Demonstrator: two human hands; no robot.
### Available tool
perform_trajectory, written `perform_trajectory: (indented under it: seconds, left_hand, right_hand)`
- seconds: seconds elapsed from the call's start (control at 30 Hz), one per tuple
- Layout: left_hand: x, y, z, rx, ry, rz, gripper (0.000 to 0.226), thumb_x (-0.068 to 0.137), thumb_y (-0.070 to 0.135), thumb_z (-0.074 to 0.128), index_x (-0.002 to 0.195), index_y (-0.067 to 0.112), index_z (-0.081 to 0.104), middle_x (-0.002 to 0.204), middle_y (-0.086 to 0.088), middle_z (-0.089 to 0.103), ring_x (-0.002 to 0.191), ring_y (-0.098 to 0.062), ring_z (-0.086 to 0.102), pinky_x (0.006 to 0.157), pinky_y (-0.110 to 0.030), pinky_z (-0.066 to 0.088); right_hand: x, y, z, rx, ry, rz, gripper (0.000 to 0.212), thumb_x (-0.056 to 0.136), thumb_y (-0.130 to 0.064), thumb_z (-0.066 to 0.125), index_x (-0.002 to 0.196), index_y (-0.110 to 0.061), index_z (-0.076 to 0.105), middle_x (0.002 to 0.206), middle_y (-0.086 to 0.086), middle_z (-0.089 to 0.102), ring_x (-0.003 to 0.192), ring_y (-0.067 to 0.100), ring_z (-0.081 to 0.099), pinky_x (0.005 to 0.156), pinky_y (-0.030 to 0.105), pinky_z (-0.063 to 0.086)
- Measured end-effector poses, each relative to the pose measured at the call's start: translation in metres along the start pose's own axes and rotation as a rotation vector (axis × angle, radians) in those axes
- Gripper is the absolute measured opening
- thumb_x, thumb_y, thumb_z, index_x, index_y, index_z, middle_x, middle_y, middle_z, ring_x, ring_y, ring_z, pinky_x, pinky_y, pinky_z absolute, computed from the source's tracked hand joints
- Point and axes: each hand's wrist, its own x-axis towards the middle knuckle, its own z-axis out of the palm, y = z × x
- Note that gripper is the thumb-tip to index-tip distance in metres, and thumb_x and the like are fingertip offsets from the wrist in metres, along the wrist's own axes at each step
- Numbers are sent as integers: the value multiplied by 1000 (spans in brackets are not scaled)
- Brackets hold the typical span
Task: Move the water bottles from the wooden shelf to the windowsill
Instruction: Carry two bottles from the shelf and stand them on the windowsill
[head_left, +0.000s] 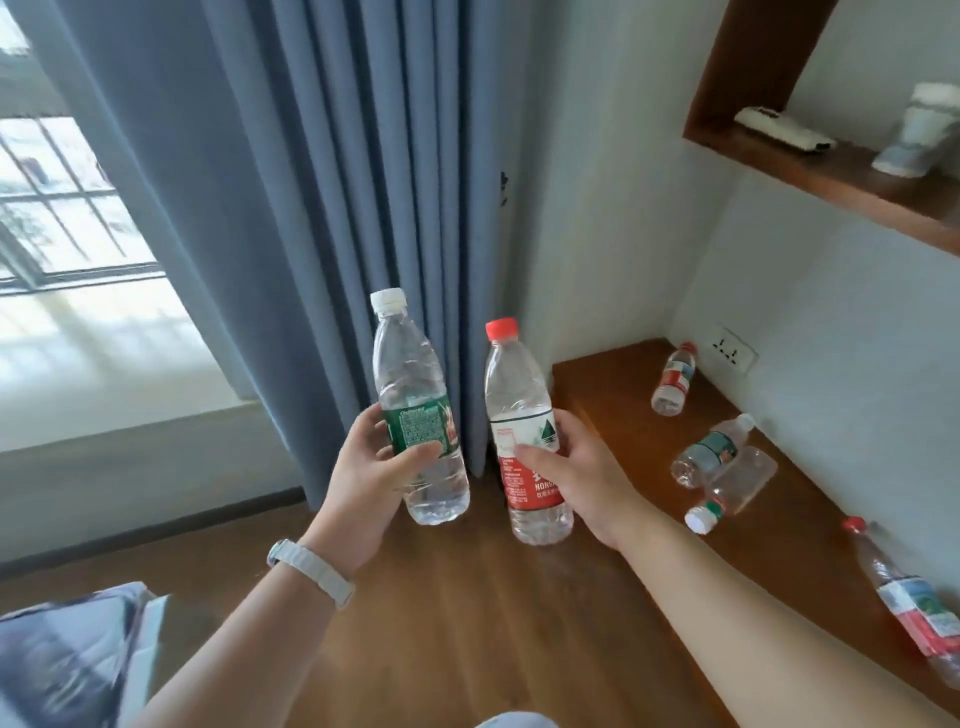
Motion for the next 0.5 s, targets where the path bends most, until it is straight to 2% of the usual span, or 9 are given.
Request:
perform_trajectory:
  seconds: [0.07,0.13,0.23,0.3,0.37,0.43,0.5]
  left_hand:
    - [6,7,-33,-36,29,6,77,56,25,84,128,14,59,111,-12,75,100,-37,72,81,-48,59]
    - [10,14,-62,-75,55,22,79,56,23,84,130,13,58,112,-15,74,97,-37,72,75,-46,59]
    - [13,25,-99,-105,101,52,81,55,21,84,131,11,57,108,-14,73,91,-31,72,69,-38,58]
    - [17,30,-120,-113,132,63,82,56,21,84,132,12,56,110,-15,72,95,-33,72,74,-41,58]
    - [20,34,-136,-126,180,75,83,55,22,85,132,15,55,113,-16,73,97,-34,72,78,-45,59]
    - [23,36,-149,-147,223,83,76,60,16,84,130,16,56,113,-16,73,94,-32,73,76,-44,59]
    - [27,39,-159,-151,268,88,59,71,5,80,124,19,58,109,-16,74,89,-29,73,71,-41,59]
  right_hand:
    - [14,-8,29,-46,-26,-10,43,78,-46,79,115,-37,60,110,-6,73,99,13,71,87,38,57]
    - [29,-15,55,-44,-79,3,40,82,-40,76,118,-34,58,108,-6,73,98,14,71,89,40,57]
    - [49,-26,90,-50,-143,-15,30,88,-28,73,115,-33,59,104,-6,74,94,12,72,82,33,58]
    - [59,-34,112,-47,-184,-22,28,90,-25,71,114,-33,59,103,-6,74,92,9,72,75,25,57]
    - [69,-39,130,-36,-237,-22,31,90,-22,71,117,-28,58,107,-2,74,95,13,72,77,27,59]
    - [81,-43,144,-32,-274,-31,34,90,-19,71,121,-22,57,110,3,73,99,20,71,84,34,59]
    - [95,-44,157,-28,-313,-36,34,91,-16,70,122,-17,57,110,6,73,99,23,71,85,37,59]
